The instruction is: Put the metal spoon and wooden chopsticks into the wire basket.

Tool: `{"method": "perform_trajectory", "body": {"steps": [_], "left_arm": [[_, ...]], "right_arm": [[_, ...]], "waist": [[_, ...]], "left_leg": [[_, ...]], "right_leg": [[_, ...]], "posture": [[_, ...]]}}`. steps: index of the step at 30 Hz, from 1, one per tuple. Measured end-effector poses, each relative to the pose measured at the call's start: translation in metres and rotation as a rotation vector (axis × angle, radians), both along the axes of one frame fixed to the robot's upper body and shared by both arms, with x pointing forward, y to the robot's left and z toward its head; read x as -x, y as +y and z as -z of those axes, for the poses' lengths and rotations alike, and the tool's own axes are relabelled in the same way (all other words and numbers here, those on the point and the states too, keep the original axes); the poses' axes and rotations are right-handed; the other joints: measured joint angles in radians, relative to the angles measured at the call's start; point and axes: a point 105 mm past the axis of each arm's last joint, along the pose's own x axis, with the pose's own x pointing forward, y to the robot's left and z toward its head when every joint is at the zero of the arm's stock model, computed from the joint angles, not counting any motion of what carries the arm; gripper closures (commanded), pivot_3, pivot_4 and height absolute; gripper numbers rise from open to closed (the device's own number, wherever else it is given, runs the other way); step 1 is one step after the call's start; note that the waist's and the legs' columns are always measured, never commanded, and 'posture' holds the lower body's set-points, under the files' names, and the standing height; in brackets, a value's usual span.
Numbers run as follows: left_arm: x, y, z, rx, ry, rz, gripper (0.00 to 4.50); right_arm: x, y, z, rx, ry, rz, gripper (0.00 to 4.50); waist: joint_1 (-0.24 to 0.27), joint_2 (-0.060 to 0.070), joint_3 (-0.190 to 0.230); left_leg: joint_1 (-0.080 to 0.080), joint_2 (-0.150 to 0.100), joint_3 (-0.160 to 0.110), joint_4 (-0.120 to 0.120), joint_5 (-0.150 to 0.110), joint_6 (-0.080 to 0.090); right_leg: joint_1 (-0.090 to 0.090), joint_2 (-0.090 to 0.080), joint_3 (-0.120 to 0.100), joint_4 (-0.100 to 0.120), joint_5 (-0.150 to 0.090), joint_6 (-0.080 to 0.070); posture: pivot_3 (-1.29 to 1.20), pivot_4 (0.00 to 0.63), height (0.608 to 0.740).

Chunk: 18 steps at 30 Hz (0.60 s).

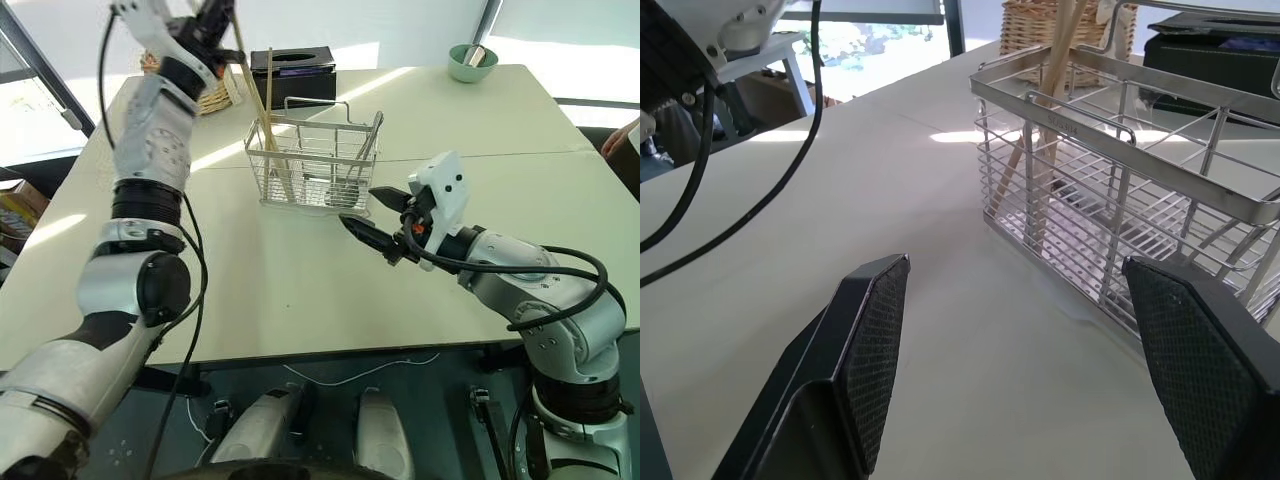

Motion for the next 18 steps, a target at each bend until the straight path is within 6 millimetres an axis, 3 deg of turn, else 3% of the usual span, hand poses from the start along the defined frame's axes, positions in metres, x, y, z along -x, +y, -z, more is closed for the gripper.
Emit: {"method": "perform_trajectory", "body": {"steps": [6, 14, 18], "left_arm": [[-0.002, -0.016, 0.036, -0.028, 0.058, 0.022, 4.46], [-0.002, -0.028, 0.068, -0.105, 0.094, 0.020, 4.46], [-0.001, -0.031, 0.070, -0.104, 0.098, 0.027, 2.89]], "right_arm": [[0.003, 0.000, 0.003, -0.004, 0.008, 0.016, 0.97], [0.003, -0.004, 0.000, -0.017, -0.001, 0.044, 0.97], [0.002, -0.004, 0.000, -0.018, -0.001, 0.050, 0.97]], "waist": [[0.004, 0.000, 0.000], [0.006, 0.000, 0.000], [0.006, 0.000, 0.000]], "left_leg": [[0.000, 0.000, 0.000, 0.000, 0.000, 0.000], [0.000, 0.000, 0.000, 0.001, 0.000, 0.000], [0.000, 0.000, 0.000, 0.001, 0.000, 0.000]], "right_leg": [[0.000, 0.000, 0.000, 0.000, 0.000, 0.000], [0.001, 0.000, 0.000, 0.000, 0.000, 0.000], [0.001, 0.000, 0.000, 0.000, 0.000, 0.000]], "posture": [[0.00, 0.150, 0.725], [0.00, 0.150, 0.725], [0.00, 0.150, 0.725]]}}
